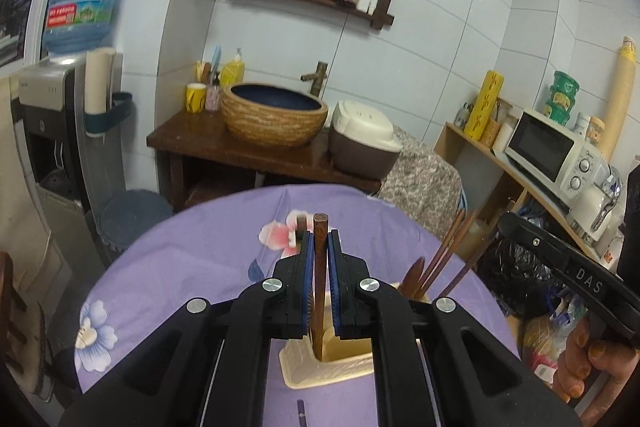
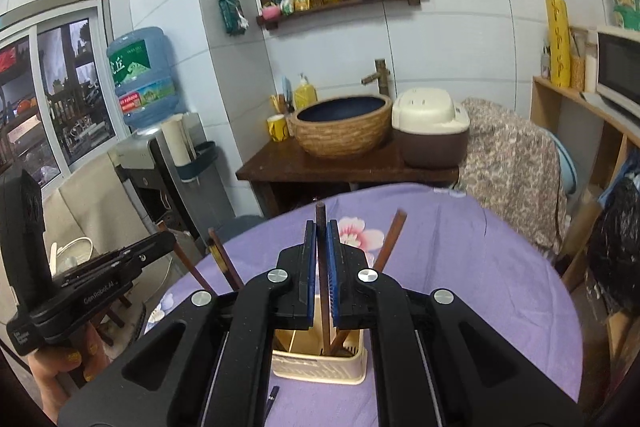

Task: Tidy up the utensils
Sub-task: 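Lower the chopstick into the holder and open the left gripper while the right releases its chopstick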

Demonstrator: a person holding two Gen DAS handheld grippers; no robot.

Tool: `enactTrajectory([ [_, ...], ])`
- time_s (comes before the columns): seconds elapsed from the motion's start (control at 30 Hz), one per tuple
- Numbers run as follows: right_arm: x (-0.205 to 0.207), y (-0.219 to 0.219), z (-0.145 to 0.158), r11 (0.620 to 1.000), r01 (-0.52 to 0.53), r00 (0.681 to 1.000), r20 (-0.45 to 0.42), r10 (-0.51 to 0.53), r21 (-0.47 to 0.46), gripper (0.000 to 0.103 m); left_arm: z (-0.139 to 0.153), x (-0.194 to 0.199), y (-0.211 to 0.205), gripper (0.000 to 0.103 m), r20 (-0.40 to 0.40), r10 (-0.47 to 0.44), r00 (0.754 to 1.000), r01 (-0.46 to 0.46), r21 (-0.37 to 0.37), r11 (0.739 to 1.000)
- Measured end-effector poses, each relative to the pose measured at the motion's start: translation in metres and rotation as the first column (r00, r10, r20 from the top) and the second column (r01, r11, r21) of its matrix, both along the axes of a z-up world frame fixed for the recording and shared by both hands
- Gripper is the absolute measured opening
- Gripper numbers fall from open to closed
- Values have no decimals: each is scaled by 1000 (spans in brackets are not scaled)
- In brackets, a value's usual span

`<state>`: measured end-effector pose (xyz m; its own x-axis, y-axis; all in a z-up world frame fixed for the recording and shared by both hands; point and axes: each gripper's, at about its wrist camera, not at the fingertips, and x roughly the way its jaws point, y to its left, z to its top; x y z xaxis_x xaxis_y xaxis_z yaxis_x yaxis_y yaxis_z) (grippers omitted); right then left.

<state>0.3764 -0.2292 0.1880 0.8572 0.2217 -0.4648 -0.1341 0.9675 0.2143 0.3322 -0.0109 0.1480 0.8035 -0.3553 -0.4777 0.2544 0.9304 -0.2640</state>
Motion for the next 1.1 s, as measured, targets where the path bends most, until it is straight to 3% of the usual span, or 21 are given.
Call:
enactTrajectory([
  [0.3, 6, -10, -27, 999, 25, 1000, -17, -24, 44, 7, -25, 4, -1, 8, -39, 2, 999, -2, 20, 1000],
  [0.33, 5, -10, -28, 999, 26, 1000, -11, -26, 37, 8, -26, 2, -1, 10, -34, 4, 999, -3, 25, 1000],
  [0.37, 3, -9, -29, 999, 35, 999, -1, -35, 25, 9, -26, 1, -2, 18, -31, 3, 1000, -2, 27, 1000],
  [0.4, 1, -9, -29, 999, 42, 999, 5, -42, 21, 18, -25, -3, -1, 26, -22, 0, 1000, 0, 31, 1000],
  [0.43, -4, -11, -30, 998, 50, 998, 21, -51, 30, 39, -25, -7, 0, 44, -12, 3, 1000, -2, 34, 999],
  [0.47, -8, -13, -31, 998, 58, 998, 37, -59, 40, 49, -25, -11, 1, 52, 2, 9, 1000, -9, 33, 999],
  [0.5, -12, -13, -31, 997, 65, 996, 51, -67, 43, 58, -24, -19, 3, 52, 26, 13, 1000, -14, 38, 999],
  [0.7, -46, -14, -44, 996, 94, 993, 77, -93, -8, 63, -38, -56, 16, 68, 60, 24, 998, -27, 45, 999],
  [0.87, -77, -12, -78, 993, 97, 995, 23, -96, -68, 65, -62, -80, 25, 76, 44, 52, 998, -55, 72, 996],
  [1.1, -113, 15, -141, 971, 65, 994, -66, -82, -230, 69, -112, -101, 39, 76, -43, 113, 993, -107, 122, 987],
])
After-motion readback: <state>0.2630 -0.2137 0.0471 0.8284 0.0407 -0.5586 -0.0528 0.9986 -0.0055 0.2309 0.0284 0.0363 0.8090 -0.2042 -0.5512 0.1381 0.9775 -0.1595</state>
